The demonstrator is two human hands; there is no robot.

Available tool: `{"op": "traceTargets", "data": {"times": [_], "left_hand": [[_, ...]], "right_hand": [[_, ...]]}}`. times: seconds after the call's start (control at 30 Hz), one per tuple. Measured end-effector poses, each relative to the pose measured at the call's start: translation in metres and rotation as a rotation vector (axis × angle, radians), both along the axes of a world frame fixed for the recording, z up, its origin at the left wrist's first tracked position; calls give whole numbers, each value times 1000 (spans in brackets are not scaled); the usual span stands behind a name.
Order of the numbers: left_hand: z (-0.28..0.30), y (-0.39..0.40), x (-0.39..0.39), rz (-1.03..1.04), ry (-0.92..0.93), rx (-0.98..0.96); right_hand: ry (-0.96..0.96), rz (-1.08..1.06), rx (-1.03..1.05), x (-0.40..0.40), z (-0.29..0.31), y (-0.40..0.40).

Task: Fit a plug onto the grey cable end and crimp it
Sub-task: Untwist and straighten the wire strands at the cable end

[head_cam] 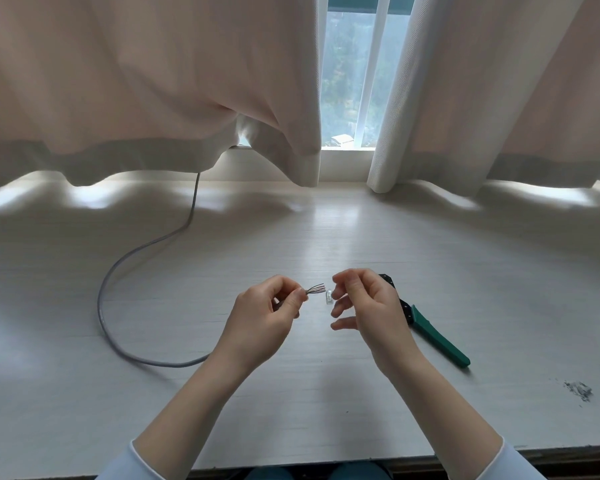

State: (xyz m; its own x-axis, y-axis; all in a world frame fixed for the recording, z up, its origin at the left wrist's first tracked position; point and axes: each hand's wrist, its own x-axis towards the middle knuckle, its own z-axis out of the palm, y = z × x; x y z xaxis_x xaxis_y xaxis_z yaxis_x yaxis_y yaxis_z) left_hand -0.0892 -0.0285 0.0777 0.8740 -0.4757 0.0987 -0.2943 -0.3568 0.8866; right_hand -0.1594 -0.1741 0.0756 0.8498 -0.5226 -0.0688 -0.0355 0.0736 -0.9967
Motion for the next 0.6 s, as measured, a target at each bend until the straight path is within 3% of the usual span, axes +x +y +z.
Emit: {"op": "traceTargets", "data": {"times": [0.17, 0.37, 0.6], "left_hand": [[0, -1, -1, -34, -17, 29], [1, 0, -2, -88, -45, 53], [-1, 1, -2, -163, -140, 61]], "right_hand": [[30, 159, -135, -1, -2, 4], [-30, 135, -274, 0, -4, 8], [-51, 137, -262, 1, -4, 4]]}}
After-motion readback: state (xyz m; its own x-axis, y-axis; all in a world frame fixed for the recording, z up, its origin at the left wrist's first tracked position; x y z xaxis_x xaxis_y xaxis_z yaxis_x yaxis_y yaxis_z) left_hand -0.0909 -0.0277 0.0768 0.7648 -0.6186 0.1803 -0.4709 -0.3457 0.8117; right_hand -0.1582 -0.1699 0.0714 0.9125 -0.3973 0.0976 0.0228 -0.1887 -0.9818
